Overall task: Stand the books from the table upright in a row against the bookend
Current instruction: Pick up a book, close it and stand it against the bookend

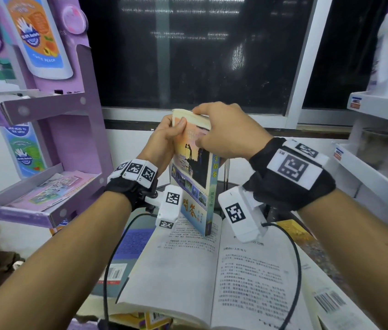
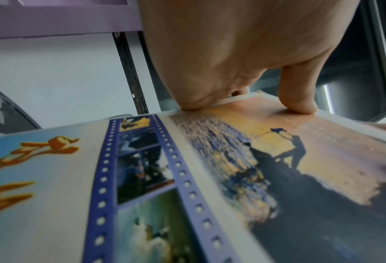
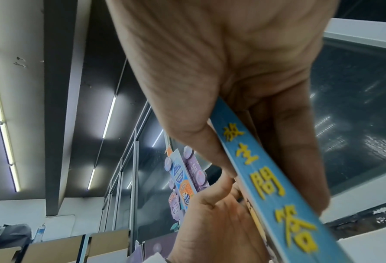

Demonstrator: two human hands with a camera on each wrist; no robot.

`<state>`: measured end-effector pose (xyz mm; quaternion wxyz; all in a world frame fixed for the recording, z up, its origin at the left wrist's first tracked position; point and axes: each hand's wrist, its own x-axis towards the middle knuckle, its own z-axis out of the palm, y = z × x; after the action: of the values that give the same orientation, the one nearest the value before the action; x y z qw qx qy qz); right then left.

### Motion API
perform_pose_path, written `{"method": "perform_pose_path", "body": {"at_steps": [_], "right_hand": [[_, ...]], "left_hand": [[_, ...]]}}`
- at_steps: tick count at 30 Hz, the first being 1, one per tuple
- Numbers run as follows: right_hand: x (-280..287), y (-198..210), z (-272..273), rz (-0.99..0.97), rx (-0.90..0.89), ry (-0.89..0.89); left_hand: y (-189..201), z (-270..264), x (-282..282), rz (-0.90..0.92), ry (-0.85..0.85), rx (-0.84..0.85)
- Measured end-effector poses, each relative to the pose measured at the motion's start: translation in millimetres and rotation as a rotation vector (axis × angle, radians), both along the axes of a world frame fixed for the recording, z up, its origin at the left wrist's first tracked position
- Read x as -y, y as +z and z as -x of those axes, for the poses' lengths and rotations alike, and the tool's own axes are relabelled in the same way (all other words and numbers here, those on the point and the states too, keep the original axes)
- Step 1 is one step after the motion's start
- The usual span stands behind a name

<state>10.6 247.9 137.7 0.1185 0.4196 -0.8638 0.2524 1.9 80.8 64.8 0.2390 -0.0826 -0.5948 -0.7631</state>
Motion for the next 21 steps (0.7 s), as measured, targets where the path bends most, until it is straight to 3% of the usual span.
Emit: {"method": "perform_pose_path", "body": {"at_steps": [3, 11, 21], "right_hand": [[2.3, -0.8, 6.3, 0.033, 0.036, -0.013], [14.7, -2.0, 36.7, 0.067, 0.034, -0.08], [65.5, -21.2, 84.3, 0.097, -0.011, -0.207]], "left_hand": [[2.1, 2.7, 2.5, 0.07, 0.048, 0.036], [-1.6, 28.1, 32.4, 0.351, 0.388, 0.196], [-18.3, 63.1, 64.1, 0.761, 0.491, 0.482]]}}
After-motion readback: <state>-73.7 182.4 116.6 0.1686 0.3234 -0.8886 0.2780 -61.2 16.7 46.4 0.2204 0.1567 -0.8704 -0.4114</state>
